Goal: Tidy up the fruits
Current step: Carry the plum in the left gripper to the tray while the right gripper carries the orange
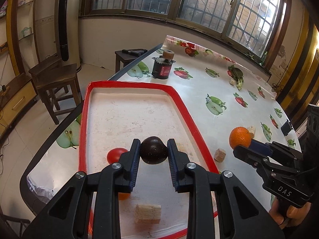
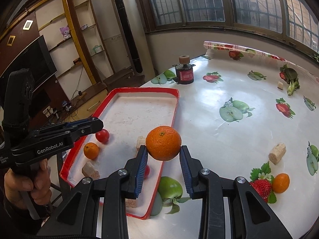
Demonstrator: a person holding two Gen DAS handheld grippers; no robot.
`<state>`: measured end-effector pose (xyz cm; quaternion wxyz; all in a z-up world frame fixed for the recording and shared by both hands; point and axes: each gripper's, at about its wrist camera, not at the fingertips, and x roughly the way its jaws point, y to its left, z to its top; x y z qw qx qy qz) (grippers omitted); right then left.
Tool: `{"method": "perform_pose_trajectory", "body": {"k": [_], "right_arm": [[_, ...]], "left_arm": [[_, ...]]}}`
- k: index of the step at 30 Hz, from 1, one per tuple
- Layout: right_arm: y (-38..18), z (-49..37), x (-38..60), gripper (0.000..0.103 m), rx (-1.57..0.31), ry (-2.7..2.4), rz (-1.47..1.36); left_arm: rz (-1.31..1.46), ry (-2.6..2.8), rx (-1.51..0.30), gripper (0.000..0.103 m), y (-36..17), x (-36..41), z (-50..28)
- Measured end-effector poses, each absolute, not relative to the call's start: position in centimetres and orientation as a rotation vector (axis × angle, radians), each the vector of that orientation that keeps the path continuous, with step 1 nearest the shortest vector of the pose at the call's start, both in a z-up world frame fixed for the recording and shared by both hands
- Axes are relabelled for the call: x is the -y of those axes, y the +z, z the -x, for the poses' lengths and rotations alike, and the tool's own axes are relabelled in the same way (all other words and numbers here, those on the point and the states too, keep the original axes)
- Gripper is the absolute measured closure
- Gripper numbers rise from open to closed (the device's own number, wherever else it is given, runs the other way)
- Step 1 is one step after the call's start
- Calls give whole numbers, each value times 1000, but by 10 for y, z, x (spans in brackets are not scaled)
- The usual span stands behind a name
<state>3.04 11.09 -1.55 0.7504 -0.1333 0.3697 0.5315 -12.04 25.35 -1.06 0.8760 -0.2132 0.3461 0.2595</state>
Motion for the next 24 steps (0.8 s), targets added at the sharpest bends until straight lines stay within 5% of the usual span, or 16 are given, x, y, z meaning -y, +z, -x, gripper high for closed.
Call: {"method": "perform_pose_trajectory", "body": {"k": [24], "right_arm": [[-51, -43, -213, 69, -887, 1226, 385]], "left_arm": [[444, 632, -823, 78, -33, -320, 101]]}}
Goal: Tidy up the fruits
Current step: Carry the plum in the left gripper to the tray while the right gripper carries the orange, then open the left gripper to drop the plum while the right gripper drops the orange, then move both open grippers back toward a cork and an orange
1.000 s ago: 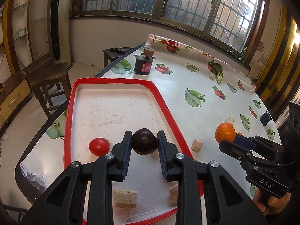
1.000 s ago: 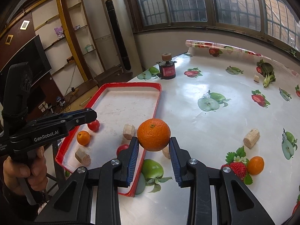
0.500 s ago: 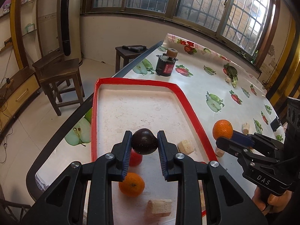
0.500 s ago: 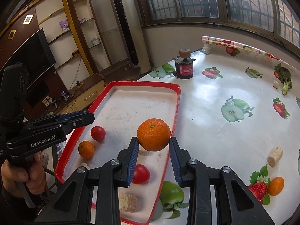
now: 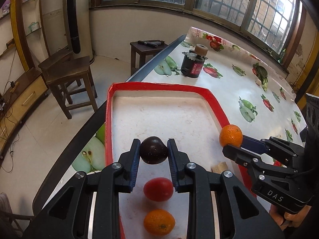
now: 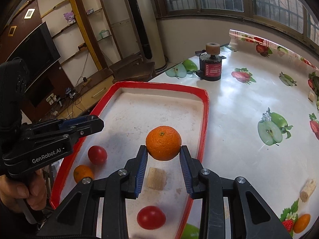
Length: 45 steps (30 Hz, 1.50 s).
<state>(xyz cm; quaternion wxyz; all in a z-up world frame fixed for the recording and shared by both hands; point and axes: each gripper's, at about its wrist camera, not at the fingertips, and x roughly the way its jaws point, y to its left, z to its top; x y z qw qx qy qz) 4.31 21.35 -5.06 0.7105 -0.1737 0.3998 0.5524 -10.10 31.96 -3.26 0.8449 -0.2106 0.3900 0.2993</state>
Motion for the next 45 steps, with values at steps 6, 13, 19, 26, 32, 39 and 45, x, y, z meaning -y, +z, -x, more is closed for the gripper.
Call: {"method": "perform_pose_trajectory", "body": {"k": [6, 13, 19, 26, 32, 39, 45], "right_arm": [[-65, -46, -236, 69, -927, 1232, 422], [-81, -45, -249, 69, -968, 1238, 480], [-83, -46, -252, 66, -987, 1232, 507], [-68, -46, -235, 51, -953, 1232, 454], [-43, -48, -199, 51, -914, 1229, 376], [-24, -58, -132, 51, -871, 1155, 282], [-17, -76, -79, 50, -868, 1063, 219]], "left_arm": [[447, 666, -893, 78, -48, -334, 91], [461, 668, -968, 78, -64, -337, 85], [491, 652, -969, 70, -62, -336, 85], [499, 671, -917, 56, -44, -329, 99], [510, 644, -845, 54, -27, -312, 112], [497, 570, -815, 54, -15, -278, 105], [478, 506, -821, 54, -11, -251, 89]]}}
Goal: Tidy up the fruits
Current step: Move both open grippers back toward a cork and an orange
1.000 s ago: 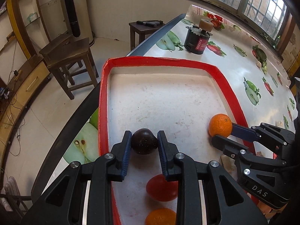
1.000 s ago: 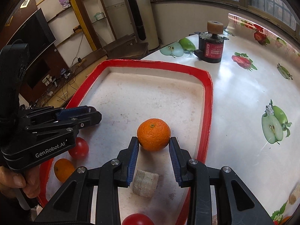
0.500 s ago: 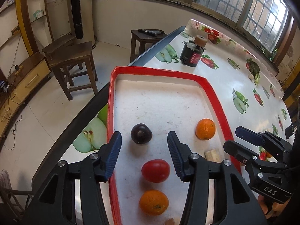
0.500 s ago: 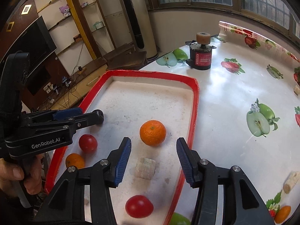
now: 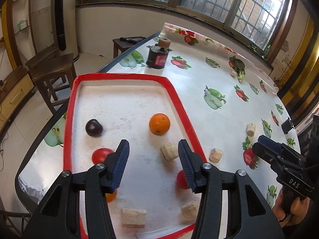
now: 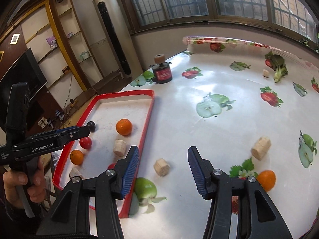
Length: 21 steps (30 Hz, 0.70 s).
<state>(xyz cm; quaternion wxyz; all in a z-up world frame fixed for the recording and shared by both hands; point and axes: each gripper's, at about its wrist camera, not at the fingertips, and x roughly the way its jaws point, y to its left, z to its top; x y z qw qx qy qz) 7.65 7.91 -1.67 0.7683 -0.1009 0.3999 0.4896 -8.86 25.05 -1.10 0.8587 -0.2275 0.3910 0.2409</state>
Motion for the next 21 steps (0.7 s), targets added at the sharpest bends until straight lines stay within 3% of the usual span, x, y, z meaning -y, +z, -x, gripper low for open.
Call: {"method": "perform_pose_trajectory", "body": {"k": [21], "right_arm": [[-24, -118, 23, 49, -887, 878, 119]], "left_arm": [[383, 355, -857, 54, -2, -180, 41]]}}
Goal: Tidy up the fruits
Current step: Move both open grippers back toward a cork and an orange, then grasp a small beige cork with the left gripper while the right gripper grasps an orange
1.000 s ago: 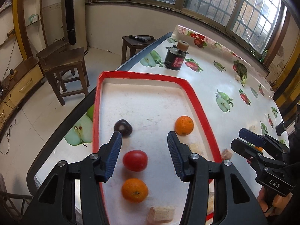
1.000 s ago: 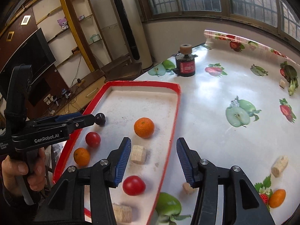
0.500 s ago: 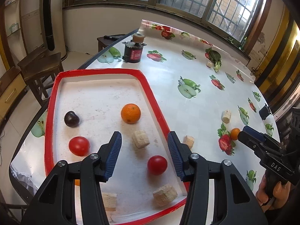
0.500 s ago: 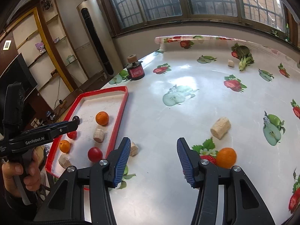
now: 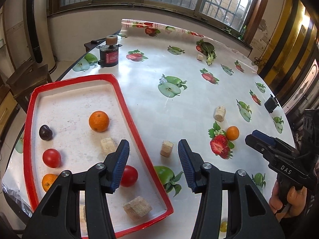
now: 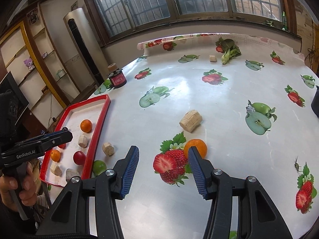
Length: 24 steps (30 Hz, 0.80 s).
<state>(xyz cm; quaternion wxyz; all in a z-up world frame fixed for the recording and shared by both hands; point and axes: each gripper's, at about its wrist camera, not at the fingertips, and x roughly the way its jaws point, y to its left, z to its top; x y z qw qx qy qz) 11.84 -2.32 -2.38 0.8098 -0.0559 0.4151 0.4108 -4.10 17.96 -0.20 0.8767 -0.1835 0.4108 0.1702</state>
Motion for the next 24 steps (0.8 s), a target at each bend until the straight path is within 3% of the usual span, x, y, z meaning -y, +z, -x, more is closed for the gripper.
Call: {"method": "perform_pose_trajectory", "body": {"k": [24], "right_arm": [[-49, -148, 22, 49, -915, 808, 152]], "left_arm": [[188, 289, -1011, 54, -49, -152, -11]]}}
